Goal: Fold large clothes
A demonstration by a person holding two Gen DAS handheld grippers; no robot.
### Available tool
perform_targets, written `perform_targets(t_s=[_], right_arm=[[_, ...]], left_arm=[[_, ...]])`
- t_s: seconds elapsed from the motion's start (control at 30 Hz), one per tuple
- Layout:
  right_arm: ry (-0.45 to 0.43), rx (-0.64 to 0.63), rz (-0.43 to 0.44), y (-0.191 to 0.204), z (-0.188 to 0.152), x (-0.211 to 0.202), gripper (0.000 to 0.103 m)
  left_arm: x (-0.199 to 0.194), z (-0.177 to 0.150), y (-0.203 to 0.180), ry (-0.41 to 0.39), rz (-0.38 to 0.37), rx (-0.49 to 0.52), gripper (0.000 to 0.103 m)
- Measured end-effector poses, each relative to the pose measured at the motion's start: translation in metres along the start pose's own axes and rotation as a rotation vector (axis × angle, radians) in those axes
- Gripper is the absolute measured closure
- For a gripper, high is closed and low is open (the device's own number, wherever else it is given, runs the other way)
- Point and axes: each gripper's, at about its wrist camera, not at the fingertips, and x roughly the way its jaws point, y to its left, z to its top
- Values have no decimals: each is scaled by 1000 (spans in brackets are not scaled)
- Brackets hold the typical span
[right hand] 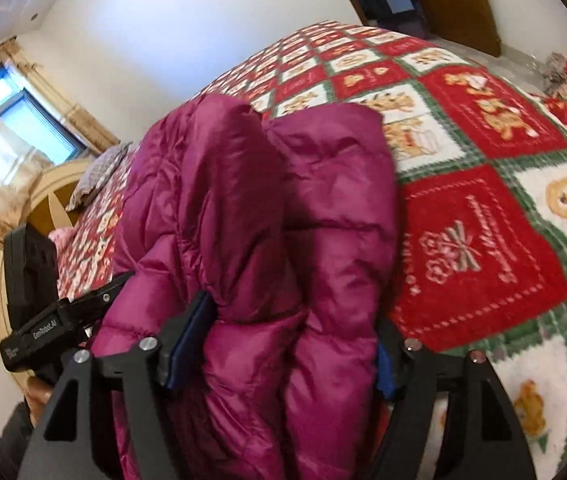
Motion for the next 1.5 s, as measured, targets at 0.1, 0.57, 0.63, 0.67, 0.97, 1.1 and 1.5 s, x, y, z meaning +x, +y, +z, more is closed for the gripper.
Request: perform_targets(t_s=[0.1,0.57,0.63,0.67,0.97,1.1,1.5], right_arm=[[10,-26,-34,7,0,4,34],[2,66,62,42,-61,-48,75],[-23,72,69,46,-65,-62,75],[-43,77,72,46,-66,-74,76],[-240,38,-39,32,-48,-186,76],[-277,73,-139,-8,-41,-218,76],[-235,307,-264,-134,-56,-211,75]], left_arm=[[1,0,1,-1,0,16,1],[-60,-38,-11,-22,-78,29,35],[-66,-40,-22,-24,-98,39,36],[-70,-41,-29,-26,-109,48,36],[-72,-18,-142,-52,-239,188,36],[-40,-17,-200,-14,-220,246,36],[51,-56,-273,81,-13,395,34]])
